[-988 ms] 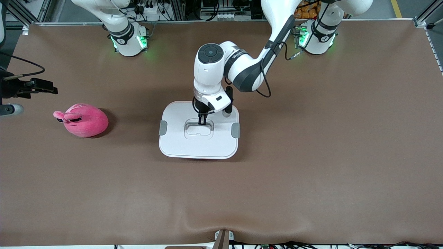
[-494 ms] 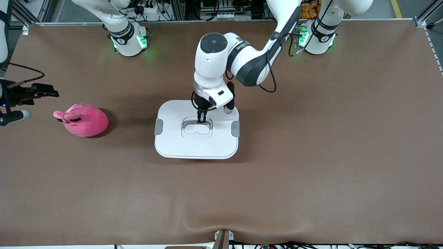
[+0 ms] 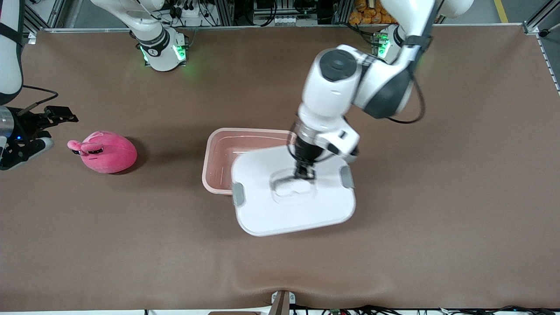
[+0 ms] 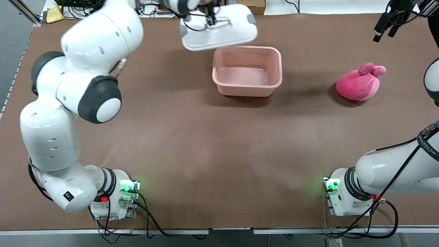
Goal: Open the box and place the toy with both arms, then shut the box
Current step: 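Lift the lid off with the left gripper while the right gripper reaches the toy, then grasp the pink plush toy with the right gripper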
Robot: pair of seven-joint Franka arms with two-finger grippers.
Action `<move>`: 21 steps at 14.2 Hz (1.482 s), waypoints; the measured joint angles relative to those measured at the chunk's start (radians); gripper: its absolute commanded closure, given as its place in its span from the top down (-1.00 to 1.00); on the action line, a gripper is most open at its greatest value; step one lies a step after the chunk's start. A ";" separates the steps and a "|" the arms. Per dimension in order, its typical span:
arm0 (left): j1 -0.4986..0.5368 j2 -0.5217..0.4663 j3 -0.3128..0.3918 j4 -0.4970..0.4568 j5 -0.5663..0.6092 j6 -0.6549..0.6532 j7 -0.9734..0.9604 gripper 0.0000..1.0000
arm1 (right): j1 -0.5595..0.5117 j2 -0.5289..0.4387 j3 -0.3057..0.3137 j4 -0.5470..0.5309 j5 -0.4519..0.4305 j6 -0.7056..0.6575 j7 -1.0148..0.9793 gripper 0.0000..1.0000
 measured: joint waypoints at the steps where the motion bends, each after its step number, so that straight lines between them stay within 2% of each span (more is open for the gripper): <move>1: 0.019 -0.016 0.001 -0.024 0.004 -0.006 0.016 -1.00 | 0.000 0.000 0.000 -0.010 -0.010 0.020 -0.032 1.00; 7: 0.188 -0.192 -0.004 -0.291 0.011 0.006 0.361 -1.00 | -0.021 0.002 -0.002 -0.089 -0.039 0.139 -0.238 1.00; 12: 0.274 -0.365 -0.007 -0.492 0.011 0.063 0.591 -1.00 | -0.067 0.003 -0.003 -0.193 -0.042 0.301 -0.494 1.00; 14: 0.323 -0.407 -0.008 -0.528 0.005 0.061 0.716 -1.00 | -0.076 0.004 -0.003 -0.234 -0.042 0.346 -0.559 1.00; 18: 0.450 -0.425 -0.007 -0.541 -0.021 -0.018 1.001 -1.00 | -0.075 0.005 0.002 -0.301 -0.042 0.401 -0.607 1.00; 21: 0.478 -0.437 -0.008 -0.542 -0.021 -0.068 1.072 -1.00 | -0.073 0.006 0.007 -0.355 -0.042 0.457 -0.654 1.00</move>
